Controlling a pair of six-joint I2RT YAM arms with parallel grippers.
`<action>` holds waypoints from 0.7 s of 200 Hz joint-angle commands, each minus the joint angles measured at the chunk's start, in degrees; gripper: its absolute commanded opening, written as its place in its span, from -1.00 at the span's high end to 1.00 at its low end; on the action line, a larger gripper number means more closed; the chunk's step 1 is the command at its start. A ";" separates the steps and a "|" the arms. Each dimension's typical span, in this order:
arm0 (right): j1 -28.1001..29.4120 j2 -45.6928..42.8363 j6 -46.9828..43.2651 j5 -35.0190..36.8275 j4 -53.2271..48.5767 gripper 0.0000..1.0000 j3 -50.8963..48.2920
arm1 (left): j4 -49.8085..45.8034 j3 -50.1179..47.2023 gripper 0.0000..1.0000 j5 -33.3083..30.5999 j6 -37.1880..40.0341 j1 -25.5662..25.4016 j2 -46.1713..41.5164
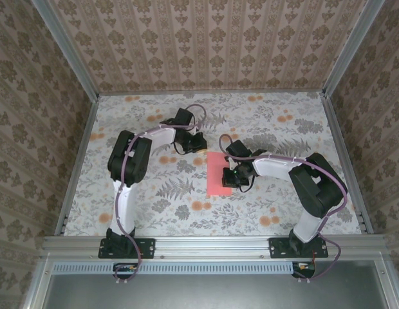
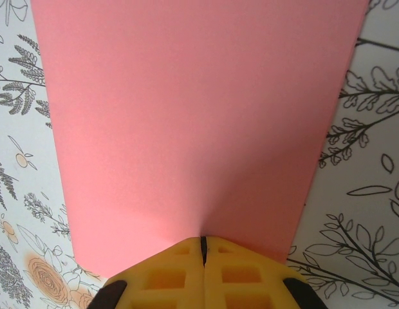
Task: Fold a paper plane with a square sheet of paper (fold left side to right side)
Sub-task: First fold the square sheet of paper in half at the center of the table.
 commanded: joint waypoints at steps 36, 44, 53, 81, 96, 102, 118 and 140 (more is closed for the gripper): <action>-0.49 0.49 2.27 0.78 -1.69 0.70 -1.78 | -1.68 -1.69 0.72 -3.87 4.01 1.42 -6.56; -0.71 -0.39 2.93 -0.28 0.32 0.64 -1.95 | -1.80 -2.84 0.71 -4.02 4.28 1.47 -8.32; -0.93 -1.44 3.58 -0.80 2.33 0.56 -2.01 | -2.04 -4.32 0.69 -3.95 4.46 1.42 -10.40; -1.93 -5.83 3.37 -0.67 5.84 0.26 -1.85 | -1.68 -9.28 0.67 -2.19 3.95 0.56 -15.80; -3.05 -8.31 2.28 0.70 6.07 0.06 -2.13 | -0.83 -11.31 0.67 -0.42 2.96 -0.61 -17.26; -3.59 -9.18 1.94 1.24 6.03 0.00 -2.46 | -0.28 -11.82 0.67 0.46 2.47 -1.22 -17.48; -5.65 -11.30 1.53 1.46 6.77 -0.16 -3.80 | 1.48 -12.47 0.67 2.14 0.98 -3.06 -16.91; -8.56 -12.53 1.78 -0.50 7.56 -0.29 -5.33 | 2.87 -11.44 0.67 2.72 -0.08 -5.05 -14.15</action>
